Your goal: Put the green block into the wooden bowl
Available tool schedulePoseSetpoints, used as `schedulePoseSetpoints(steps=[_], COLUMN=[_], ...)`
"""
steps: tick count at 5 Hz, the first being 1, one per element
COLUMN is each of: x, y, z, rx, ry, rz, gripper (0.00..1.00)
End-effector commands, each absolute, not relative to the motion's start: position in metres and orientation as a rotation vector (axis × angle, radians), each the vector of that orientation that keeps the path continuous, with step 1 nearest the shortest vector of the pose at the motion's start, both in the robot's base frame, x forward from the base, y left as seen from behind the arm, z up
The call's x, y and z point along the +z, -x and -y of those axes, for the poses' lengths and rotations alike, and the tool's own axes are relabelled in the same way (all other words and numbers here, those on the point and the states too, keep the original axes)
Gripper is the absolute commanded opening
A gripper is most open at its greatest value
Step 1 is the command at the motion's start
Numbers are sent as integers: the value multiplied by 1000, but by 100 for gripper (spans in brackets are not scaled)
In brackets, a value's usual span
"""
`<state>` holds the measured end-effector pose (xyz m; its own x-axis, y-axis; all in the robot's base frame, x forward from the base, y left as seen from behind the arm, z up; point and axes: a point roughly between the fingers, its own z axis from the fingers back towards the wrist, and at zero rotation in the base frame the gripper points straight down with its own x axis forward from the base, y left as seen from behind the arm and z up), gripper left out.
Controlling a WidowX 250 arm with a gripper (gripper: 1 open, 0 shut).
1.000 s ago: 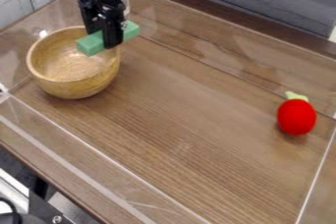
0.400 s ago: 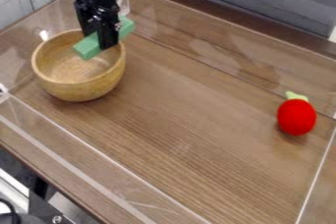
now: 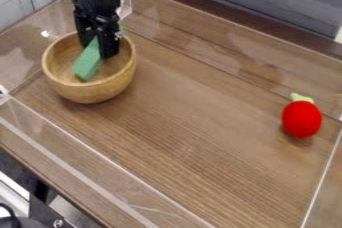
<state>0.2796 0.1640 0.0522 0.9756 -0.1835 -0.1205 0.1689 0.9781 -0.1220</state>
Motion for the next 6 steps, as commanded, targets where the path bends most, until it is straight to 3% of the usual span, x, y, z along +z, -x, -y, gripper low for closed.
schedulePoseSetpoints(steps=[1,4,6], x=[71,68,83], y=[-284,-281,-282], z=[-168,-160,-149], rx=[-158,-135,-134], ry=[80,86,106], rz=[-80,-77,-30], gripper=[100,100,100])
